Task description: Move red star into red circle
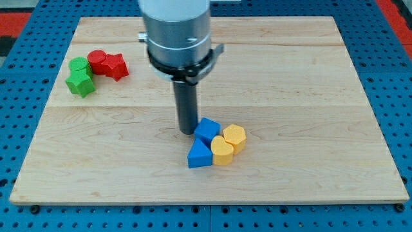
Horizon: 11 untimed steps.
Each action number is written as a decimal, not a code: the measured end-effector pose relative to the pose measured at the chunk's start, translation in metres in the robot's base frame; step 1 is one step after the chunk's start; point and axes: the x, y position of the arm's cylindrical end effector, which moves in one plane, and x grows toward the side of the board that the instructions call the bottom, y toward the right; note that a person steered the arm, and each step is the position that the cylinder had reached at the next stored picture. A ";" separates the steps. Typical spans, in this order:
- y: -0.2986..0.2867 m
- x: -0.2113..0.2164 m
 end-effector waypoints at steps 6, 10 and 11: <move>-0.103 -0.165; -0.145 -0.138; -0.105 -0.141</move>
